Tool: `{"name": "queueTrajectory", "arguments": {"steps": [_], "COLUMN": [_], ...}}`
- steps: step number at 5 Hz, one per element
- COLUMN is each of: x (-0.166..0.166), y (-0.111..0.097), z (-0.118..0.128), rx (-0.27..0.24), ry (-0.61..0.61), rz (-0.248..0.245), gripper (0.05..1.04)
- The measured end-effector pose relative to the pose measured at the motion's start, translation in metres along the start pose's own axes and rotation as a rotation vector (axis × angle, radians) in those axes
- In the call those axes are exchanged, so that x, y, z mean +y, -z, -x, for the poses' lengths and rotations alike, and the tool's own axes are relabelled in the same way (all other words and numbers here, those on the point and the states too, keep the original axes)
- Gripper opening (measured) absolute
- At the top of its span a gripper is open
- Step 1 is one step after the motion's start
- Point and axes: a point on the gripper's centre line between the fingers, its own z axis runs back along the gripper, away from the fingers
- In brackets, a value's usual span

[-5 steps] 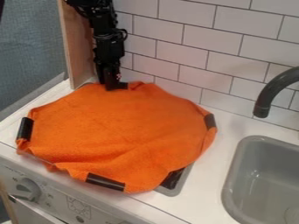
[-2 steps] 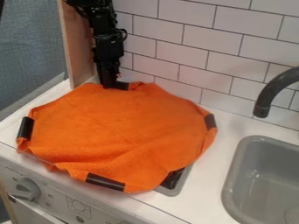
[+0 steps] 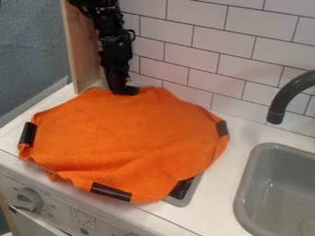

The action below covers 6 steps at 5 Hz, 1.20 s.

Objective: Fold the cloth from top left to bottom right

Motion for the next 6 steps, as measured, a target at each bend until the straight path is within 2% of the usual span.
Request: {"name": "queueTrajectory", "arguments": {"steps": [1, 3, 4, 5, 6], "x": [-0.006, -0.028, -0.046, -0.068, -0.078], "y": [-0.02, -0.059, -0.067, -0.062, -0.049], "z": [-0.001, 0.015, 0.031, 0.047, 0.059], "rx": [-0.038, -0.069, -0.059, -0.037, 0.003], "ry": [0.004, 0.015, 0.01, -0.016, -0.028], "rz": [-0.014, -0.051, -0.057, -0.006, 0.019], "gripper": [0.049, 0.049, 0.049, 0.049, 0.049]}}
